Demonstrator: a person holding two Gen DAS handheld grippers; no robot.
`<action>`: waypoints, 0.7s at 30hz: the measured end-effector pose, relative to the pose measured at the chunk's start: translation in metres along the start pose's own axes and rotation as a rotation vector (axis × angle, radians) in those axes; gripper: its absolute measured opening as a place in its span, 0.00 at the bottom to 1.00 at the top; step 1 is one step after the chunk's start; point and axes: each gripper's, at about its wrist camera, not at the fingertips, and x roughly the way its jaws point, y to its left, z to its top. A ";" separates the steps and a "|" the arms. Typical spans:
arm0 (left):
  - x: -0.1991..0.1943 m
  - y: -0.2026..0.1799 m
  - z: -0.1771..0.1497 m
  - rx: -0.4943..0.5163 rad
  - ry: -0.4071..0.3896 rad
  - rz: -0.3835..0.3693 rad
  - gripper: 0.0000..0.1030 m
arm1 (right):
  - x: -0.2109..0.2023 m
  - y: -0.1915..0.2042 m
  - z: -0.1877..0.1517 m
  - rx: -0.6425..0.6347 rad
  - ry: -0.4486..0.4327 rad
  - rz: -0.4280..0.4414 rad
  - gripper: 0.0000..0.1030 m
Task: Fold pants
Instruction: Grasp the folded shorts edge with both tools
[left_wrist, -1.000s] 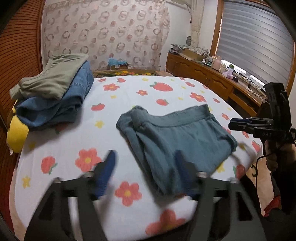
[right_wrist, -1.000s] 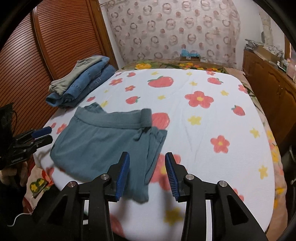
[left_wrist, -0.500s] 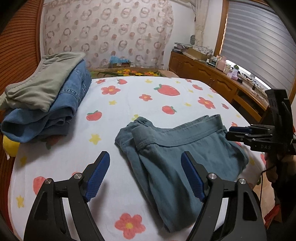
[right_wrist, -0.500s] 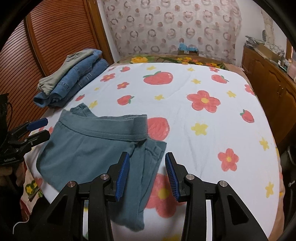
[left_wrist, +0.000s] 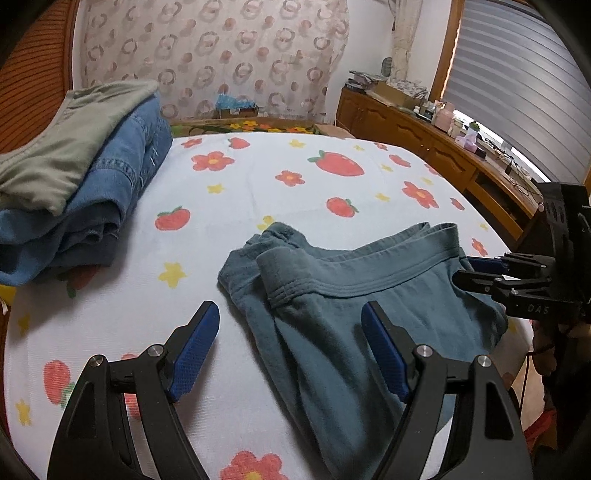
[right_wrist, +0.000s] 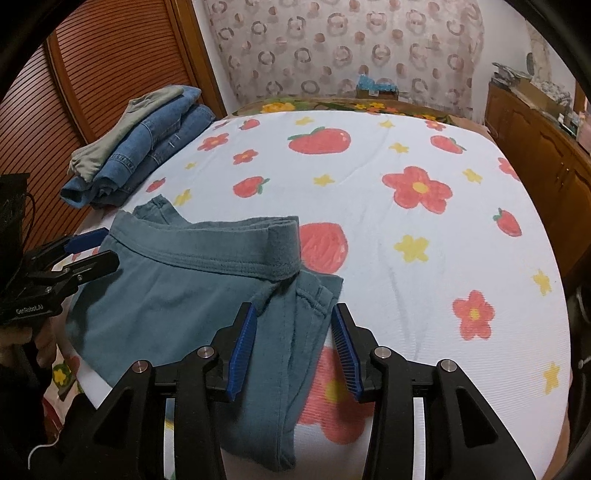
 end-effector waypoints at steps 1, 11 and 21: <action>0.001 0.001 -0.001 -0.002 0.003 0.000 0.77 | 0.001 0.000 0.001 -0.001 0.001 -0.002 0.43; 0.007 0.006 -0.005 -0.030 0.023 -0.011 0.77 | 0.012 0.010 0.006 -0.065 -0.013 0.002 0.39; 0.009 0.011 0.008 -0.074 0.007 -0.048 0.61 | 0.012 0.006 0.005 -0.058 -0.016 0.020 0.19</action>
